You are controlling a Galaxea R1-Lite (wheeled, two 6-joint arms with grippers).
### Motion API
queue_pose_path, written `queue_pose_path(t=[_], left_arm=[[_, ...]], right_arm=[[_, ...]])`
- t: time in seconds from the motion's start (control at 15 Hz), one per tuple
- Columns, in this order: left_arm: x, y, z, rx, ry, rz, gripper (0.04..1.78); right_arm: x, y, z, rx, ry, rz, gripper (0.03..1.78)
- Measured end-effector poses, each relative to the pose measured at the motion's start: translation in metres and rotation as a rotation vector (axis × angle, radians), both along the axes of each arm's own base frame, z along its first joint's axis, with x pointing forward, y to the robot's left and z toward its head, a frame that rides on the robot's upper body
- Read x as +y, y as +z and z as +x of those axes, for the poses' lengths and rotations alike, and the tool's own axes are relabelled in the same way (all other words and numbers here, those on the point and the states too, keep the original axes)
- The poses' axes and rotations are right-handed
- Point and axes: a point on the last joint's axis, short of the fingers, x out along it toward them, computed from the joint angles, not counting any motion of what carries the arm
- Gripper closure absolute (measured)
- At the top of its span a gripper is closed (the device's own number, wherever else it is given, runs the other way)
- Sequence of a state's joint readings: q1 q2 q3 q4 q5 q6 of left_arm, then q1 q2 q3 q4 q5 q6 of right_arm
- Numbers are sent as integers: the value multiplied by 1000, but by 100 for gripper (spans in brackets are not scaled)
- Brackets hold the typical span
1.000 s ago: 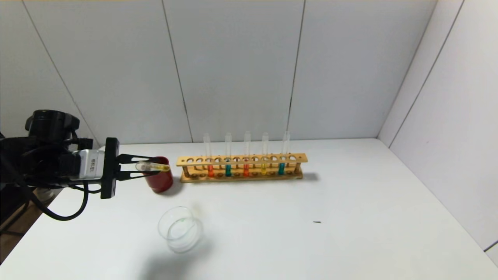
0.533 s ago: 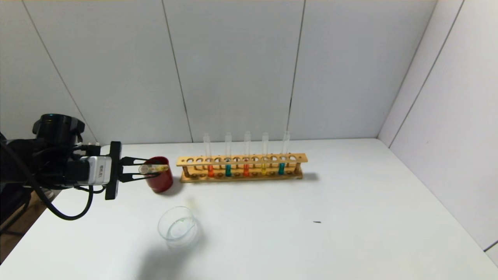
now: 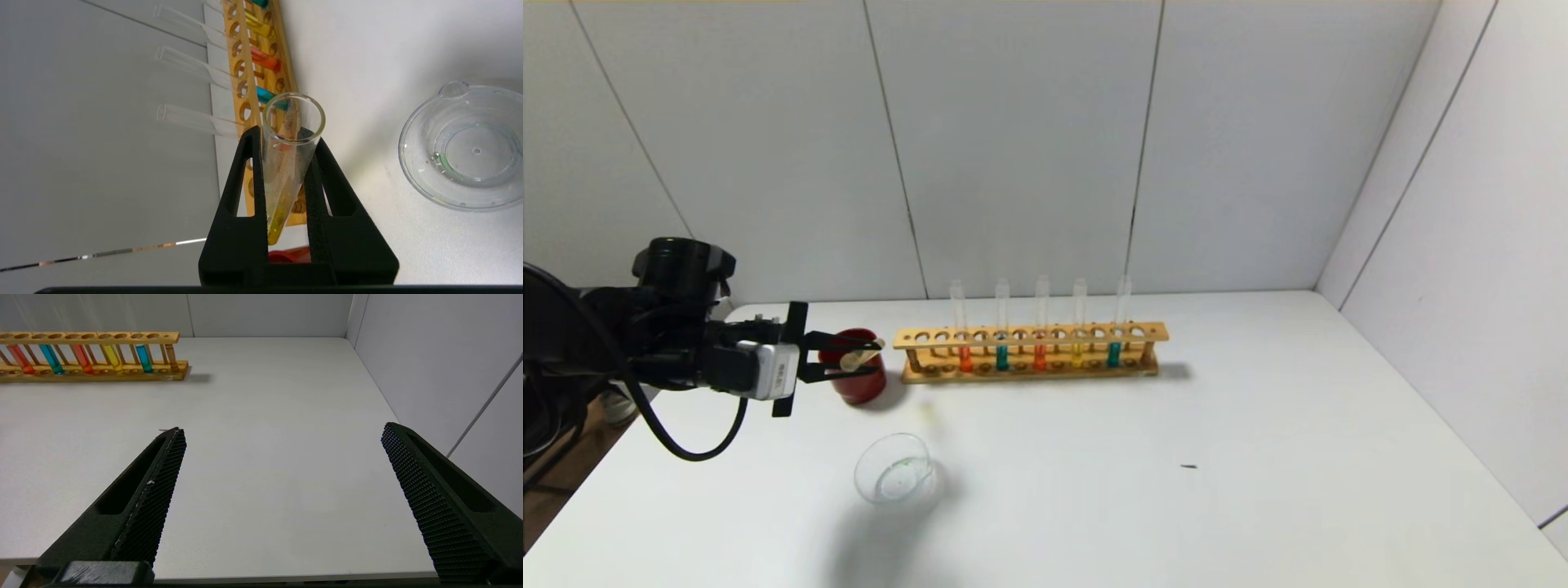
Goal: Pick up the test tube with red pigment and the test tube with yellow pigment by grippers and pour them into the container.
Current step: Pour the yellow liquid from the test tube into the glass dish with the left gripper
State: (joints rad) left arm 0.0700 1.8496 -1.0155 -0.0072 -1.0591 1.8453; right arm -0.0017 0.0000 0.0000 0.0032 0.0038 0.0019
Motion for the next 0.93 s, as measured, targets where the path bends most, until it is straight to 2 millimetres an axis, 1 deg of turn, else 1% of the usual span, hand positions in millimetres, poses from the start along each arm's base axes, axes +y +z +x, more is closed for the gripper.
queue_pose_path(t=[0.13,0.33,0.93], left_arm=[[-4,-1,0,-13,-17,12,151],[-5,-2,0,-46,-23,43,151],[-3,-4,-1,-126,-38,113,151]], right_arm=[[0,0,0,0,0,0,6],[0,0,0,0,0,0,6],[0,0,0,0,0,0,6]])
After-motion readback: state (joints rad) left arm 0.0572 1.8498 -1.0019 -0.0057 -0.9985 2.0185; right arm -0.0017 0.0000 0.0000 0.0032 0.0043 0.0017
